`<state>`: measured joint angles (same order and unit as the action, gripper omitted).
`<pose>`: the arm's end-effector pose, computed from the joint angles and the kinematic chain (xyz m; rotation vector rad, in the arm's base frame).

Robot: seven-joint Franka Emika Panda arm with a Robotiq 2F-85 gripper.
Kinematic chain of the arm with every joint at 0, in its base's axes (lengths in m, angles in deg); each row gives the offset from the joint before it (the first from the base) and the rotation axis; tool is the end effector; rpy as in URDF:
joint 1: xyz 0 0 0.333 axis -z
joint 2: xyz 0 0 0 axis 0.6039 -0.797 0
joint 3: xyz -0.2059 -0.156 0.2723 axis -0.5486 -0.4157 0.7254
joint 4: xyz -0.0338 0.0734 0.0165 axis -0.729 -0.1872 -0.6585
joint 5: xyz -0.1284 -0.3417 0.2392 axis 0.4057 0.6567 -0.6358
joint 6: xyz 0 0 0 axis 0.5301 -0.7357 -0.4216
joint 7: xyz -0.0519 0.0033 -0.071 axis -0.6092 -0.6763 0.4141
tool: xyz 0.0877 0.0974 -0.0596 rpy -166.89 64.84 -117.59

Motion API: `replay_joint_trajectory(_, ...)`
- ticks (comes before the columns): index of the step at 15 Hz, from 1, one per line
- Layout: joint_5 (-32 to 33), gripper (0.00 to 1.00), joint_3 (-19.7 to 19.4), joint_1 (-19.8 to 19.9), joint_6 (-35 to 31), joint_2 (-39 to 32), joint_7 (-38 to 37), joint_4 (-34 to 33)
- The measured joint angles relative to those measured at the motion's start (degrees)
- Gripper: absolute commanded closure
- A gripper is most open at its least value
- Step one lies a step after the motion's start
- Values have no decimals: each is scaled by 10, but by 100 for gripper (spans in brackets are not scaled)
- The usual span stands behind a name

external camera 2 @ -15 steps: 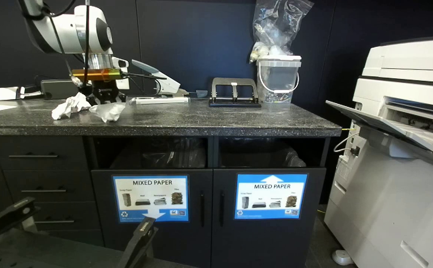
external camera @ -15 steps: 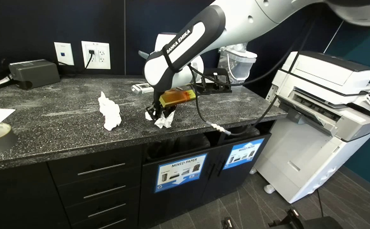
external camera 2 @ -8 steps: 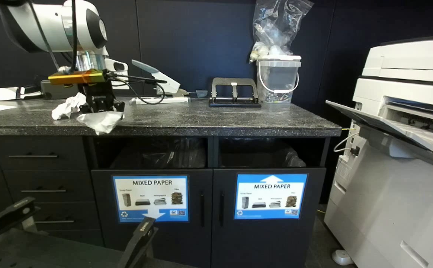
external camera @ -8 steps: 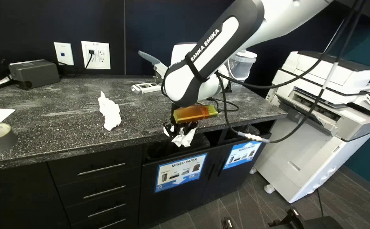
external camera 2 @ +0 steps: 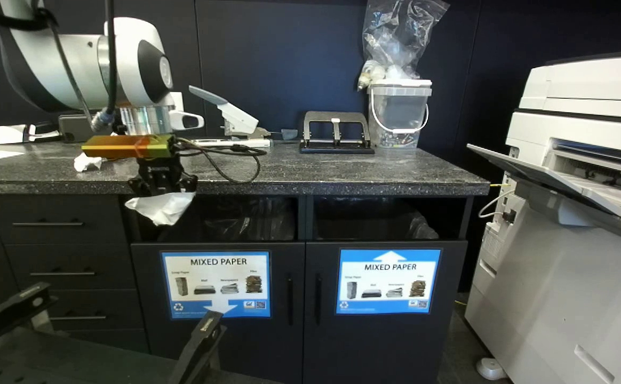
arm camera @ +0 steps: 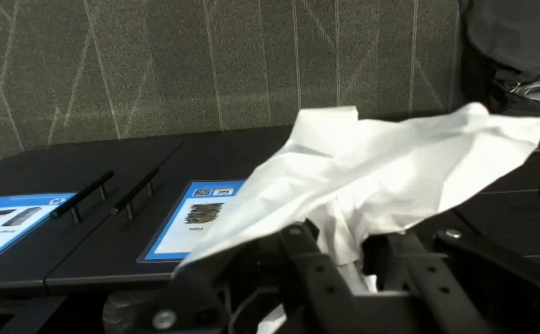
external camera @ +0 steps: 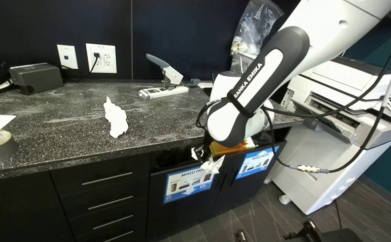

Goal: Put the tissues into the rubbish bin.

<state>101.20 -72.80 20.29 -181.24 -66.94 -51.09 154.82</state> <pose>0.5068 0.1670 0.1246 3.0746 0.3224 0.0953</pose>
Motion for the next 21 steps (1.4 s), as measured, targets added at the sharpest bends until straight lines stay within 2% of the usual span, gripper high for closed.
replay_joint_trajectory(3, -8, 97, -3, 47, -100, -40, 60, 14)
replay_joint_trajectory(8, -23, 97, 25, 146, -255, -156, 158, -16)
replay_joint_trajectory(12, -7, 97, 76, 216, -326, -238, 207, -81)
replay_joint_trajectory(16, 60, 97, 141, 286, -389, -305, 221, -137)
replay_joint_trajectory(21, 117, 97, 152, 316, -459, -383, 227, -194)
